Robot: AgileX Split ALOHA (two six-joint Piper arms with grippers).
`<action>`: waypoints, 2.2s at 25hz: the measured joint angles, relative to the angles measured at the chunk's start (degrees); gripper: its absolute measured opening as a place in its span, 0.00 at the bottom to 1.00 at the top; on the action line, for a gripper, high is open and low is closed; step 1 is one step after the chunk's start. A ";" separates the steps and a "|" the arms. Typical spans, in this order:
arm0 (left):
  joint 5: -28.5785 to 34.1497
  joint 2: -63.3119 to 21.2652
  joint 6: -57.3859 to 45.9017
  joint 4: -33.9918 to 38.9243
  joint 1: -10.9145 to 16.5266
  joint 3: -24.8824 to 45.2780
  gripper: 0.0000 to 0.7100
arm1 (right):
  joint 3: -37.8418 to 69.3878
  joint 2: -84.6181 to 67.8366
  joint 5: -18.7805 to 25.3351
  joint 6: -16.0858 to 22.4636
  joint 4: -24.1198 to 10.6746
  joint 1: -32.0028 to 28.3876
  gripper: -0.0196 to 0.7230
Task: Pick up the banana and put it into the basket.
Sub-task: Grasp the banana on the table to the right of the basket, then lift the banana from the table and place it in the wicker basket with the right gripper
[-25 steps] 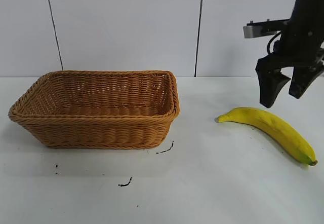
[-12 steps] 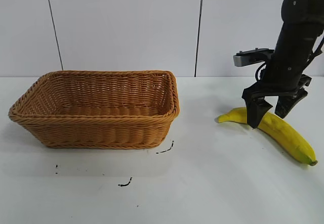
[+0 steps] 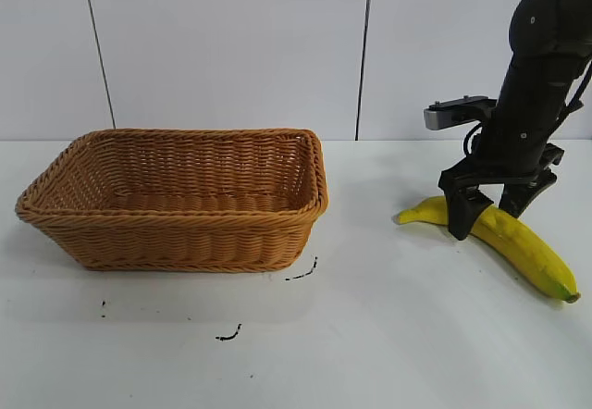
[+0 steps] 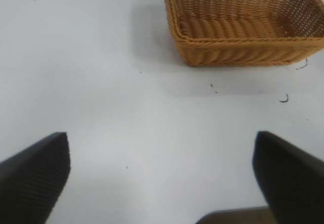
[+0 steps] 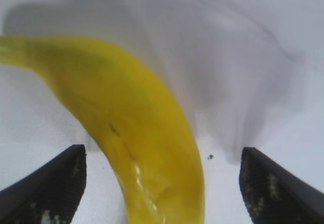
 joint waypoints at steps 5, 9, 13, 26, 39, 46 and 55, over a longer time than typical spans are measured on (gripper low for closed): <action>0.00 0.00 0.00 0.00 0.00 0.00 0.98 | -0.15 0.00 0.36 1.08 -1.05 0.00 0.46; 0.00 0.00 0.00 0.00 0.00 0.00 0.98 | -0.15 -0.43 0.95 1.76 -2.08 0.00 0.46; 0.00 0.00 0.00 0.00 0.00 0.00 0.98 | -0.15 -4.50 2.89 1.76 -2.45 0.00 0.46; 0.00 0.00 0.00 0.00 0.00 0.00 0.98 | -7.48 -17.69 9.85 1.50 -2.86 0.00 0.46; 0.00 0.00 0.00 0.00 0.00 0.00 0.98 | -23.33 -15.19 11.59 -4.04 -0.84 6.48 0.46; 0.00 0.00 0.00 0.00 0.00 0.00 0.98 | -27.96 -11.65 9.14 -11.56 -0.91 18.66 0.46; 0.00 0.00 0.00 0.00 0.00 0.00 0.98 | -28.14 -4.31 -2.78 -22.94 -3.33 31.94 0.46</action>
